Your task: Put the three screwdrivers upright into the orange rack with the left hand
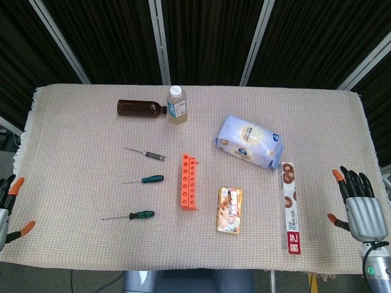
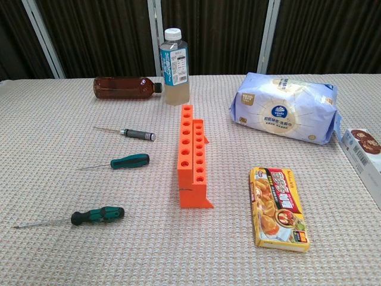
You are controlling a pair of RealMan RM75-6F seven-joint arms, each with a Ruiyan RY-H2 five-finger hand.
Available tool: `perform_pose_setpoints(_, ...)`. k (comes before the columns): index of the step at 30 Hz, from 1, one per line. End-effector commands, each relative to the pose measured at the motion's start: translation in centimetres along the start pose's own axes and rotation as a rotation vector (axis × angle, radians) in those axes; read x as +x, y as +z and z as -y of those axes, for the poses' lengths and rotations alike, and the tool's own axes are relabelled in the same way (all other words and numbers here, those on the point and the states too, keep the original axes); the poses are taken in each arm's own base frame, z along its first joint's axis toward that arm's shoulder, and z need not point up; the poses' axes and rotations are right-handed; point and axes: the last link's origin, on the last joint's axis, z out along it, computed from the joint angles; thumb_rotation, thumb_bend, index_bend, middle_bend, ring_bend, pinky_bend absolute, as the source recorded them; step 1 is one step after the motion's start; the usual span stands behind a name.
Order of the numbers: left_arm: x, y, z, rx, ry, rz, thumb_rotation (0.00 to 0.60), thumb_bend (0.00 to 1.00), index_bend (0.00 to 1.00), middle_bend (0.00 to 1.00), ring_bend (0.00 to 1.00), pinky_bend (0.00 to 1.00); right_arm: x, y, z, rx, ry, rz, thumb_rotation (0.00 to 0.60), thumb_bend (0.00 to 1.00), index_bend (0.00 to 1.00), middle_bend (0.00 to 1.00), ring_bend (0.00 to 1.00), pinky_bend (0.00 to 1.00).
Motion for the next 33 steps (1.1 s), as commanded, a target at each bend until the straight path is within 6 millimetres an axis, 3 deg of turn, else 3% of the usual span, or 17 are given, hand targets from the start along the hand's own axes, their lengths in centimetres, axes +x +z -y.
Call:
perform_pose_setpoints(1,-0.01,0.16,-0.15,-0.006,-0.005,0.002,0.6,0.11,0.06,0.0,0.0,0.0,-0.02,-0.02,0.03,0.001,0.001,0.001,0.6,0.0,0.0,0.0,0.0,0.0)
perform_pose_setpoints(15,-0.16,0.19,-0.35,-0.021,-0.015,0.02,0.6,0.11,0.16,0.0,0.0,0.0,-0.13,-0.78,-0.49,-0.009,0.017,-0.003,0.6,0.0,0.0,0.0,0.0,0.0)
perform_pose_setpoints(20,-0.42,0.29,-0.43,-0.021,-0.009,0.049,0.6,0.19,0.22,0.0,0.0,0.0,-0.11,-0.84,-0.66,-0.011,0.022,-0.005,0.6,0.0,0.0,0.0,0.0,0.0)
perform_pose_setpoints(33,-0.48,0.3,-0.58,-0.005,-0.004,0.062,0.6,0.2,0.24,0.0,0.0,0.0,-0.23,-0.72,-0.75,-0.008,0.023,-0.005,0.6,0.0,0.0,0.0,0.0,0.0)
